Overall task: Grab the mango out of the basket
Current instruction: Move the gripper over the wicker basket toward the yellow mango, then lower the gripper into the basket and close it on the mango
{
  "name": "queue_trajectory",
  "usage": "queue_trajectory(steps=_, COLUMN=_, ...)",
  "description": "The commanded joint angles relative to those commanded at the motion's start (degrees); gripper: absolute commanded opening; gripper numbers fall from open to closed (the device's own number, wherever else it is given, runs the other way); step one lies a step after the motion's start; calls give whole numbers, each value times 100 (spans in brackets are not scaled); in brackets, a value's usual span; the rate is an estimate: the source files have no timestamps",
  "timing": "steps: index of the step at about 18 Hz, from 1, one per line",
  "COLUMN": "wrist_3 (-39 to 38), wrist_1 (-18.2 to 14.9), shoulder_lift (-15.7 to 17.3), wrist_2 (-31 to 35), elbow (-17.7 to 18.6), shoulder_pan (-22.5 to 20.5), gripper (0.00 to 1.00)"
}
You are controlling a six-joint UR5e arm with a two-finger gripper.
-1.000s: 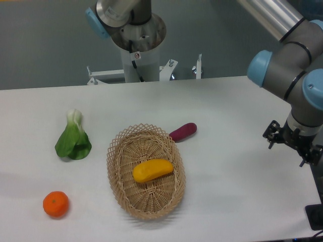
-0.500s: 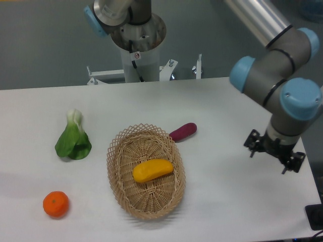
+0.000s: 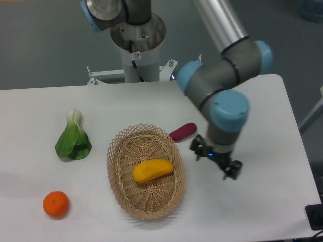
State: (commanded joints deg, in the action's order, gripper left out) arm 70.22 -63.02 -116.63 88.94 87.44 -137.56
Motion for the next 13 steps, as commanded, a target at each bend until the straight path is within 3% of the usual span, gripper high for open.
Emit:
queue_trajectory(steps=6, wrist_3=9, wrist_1=9, shoulder_lift=-70, wrist_2=-26, elbow=176, shoulder_pan=642, gripper=100)
queue_trajectory(steps=13, wrist_3=-26, wrist_1=53, shoulder_lift=-237, wrist_2=-79, elbow=423, shoulder_pan=827, gripper=100)
